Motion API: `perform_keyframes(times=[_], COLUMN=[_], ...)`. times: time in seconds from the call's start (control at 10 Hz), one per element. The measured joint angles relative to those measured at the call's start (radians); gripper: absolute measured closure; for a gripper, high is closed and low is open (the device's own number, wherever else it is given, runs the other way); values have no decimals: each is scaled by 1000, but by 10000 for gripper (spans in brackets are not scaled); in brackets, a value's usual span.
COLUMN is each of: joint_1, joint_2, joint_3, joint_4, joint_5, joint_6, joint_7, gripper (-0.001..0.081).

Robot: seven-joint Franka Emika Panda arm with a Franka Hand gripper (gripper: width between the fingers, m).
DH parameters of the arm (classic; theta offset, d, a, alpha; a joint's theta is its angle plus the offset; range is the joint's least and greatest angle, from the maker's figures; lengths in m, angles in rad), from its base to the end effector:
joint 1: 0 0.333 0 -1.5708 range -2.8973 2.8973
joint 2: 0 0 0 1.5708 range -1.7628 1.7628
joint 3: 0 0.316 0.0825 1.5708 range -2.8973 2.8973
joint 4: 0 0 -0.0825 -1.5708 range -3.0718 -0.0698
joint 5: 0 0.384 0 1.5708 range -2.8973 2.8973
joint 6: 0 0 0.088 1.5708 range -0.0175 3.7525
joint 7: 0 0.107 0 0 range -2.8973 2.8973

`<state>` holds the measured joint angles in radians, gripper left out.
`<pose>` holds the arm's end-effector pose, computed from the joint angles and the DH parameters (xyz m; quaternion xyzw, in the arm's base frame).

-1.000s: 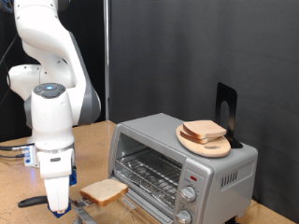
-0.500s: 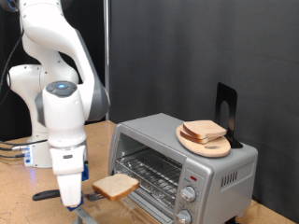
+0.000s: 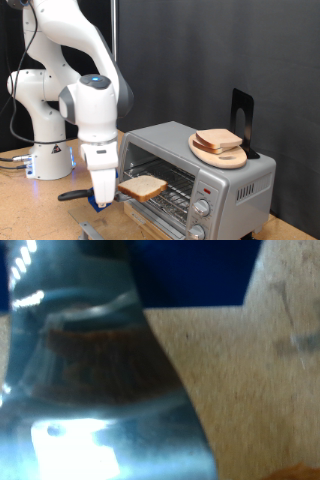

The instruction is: Make a piece of toast with the oven

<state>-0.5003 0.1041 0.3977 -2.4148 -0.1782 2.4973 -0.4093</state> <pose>0.4897 -0.0477 0.2700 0.9745 0.2221 -0.0135 0.0305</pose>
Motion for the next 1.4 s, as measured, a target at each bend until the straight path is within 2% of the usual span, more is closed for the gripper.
perform_keyframes(times=[0.2, 0.3, 0.7, 1.4], joint_1=[37, 48, 56, 27], joint_2=[-7, -8, -26, -30], joint_3=[7, 11, 21, -10], joint_4=[-9, -9, -14, -64], joint_5=[-182, -218, -245, -339], joint_6=[-2, -3, -22, -23], joint_7=[154, 189, 177, 163], gripper=[315, 315, 315, 315])
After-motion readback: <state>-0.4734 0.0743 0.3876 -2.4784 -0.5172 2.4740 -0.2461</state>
